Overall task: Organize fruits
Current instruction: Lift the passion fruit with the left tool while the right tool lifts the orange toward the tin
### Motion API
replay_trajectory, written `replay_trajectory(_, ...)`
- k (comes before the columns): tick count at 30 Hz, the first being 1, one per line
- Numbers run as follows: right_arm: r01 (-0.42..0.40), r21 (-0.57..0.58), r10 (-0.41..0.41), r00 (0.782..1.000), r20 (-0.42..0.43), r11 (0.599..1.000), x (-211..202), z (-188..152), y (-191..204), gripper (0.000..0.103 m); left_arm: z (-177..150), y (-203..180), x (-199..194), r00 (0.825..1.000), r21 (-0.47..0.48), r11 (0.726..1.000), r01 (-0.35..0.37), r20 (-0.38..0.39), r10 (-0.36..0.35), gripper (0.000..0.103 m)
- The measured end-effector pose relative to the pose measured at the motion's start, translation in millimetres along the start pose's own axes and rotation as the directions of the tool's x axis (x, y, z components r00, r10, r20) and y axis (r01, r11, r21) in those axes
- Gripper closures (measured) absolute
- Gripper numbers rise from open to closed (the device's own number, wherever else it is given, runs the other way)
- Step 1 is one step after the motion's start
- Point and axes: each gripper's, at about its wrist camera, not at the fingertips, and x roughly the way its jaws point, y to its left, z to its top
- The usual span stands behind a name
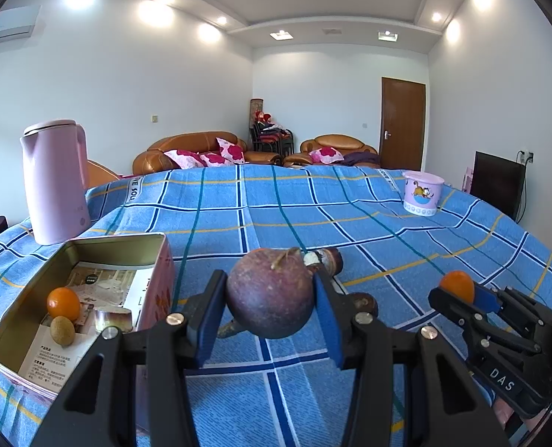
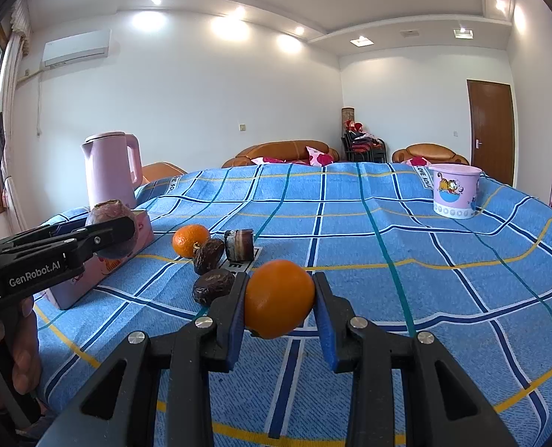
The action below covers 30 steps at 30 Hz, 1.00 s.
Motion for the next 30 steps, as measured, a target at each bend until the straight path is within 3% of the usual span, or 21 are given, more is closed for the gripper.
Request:
replay_trajectory(17, 0.019, -0.009, -0.018, 1.0, 0.011, 1.0, -3, 1, 1, 0.068, 1, -2, -8, 0.998, 0.012, 1.0, -0.002, 0.064, 0.001, 0.054)
replay_trajectory(30, 0.017, -0.024, -0.016, 1.0, 0.023, 1.0, -10, 10, 7, 0.068, 4, 4, -15, 0.998, -0.015, 1.0, 0.007, 0.063, -0.006, 0.054)
